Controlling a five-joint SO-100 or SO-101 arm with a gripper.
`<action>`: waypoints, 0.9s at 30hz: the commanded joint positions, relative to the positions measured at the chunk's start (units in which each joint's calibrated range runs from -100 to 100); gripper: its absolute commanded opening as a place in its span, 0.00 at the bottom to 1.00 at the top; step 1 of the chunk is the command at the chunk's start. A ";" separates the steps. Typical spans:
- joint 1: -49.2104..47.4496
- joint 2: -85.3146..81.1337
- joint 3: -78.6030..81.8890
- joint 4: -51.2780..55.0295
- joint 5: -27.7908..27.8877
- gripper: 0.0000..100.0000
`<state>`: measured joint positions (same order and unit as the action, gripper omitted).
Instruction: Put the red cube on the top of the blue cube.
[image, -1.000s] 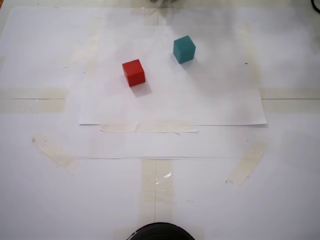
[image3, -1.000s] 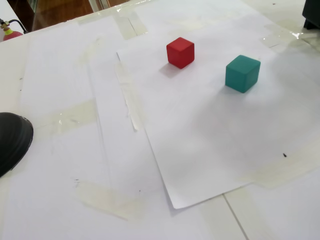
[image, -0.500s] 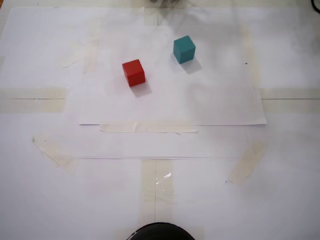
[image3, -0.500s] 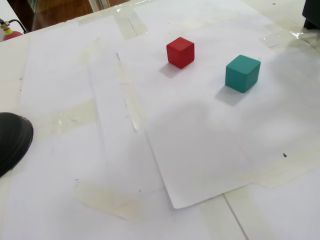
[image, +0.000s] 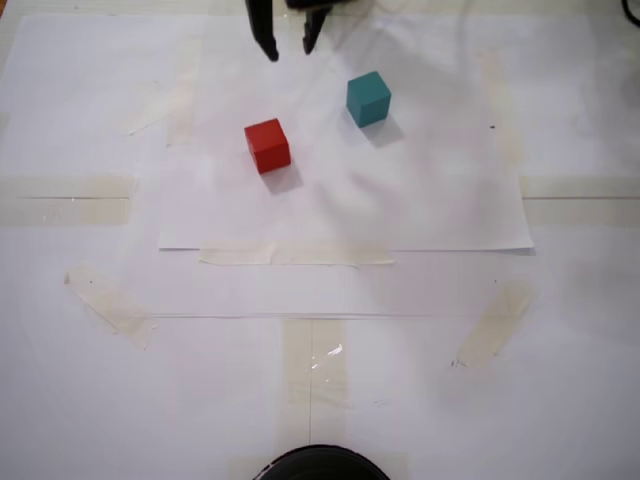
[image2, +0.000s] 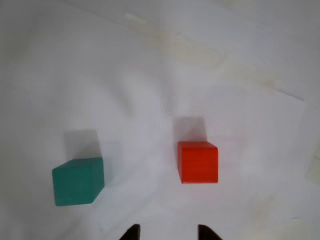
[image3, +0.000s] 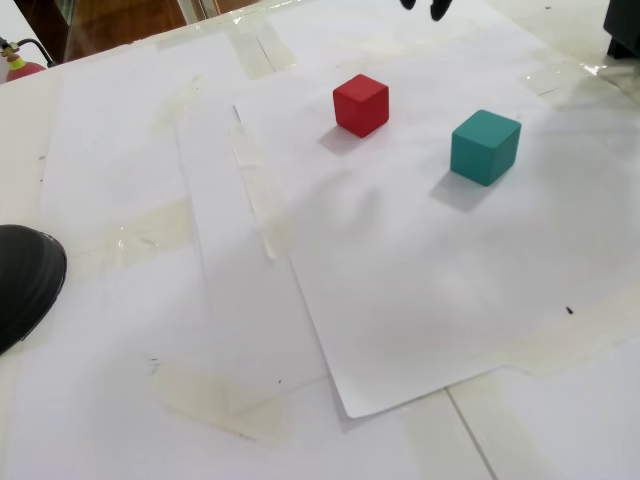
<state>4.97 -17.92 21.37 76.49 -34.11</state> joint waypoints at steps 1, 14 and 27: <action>0.56 1.69 -4.90 -3.56 0.88 0.24; 0.93 12.34 -8.98 -6.74 2.20 0.33; 2.75 19.38 -10.62 -10.41 3.17 0.32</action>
<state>6.36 1.34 15.50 67.55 -31.33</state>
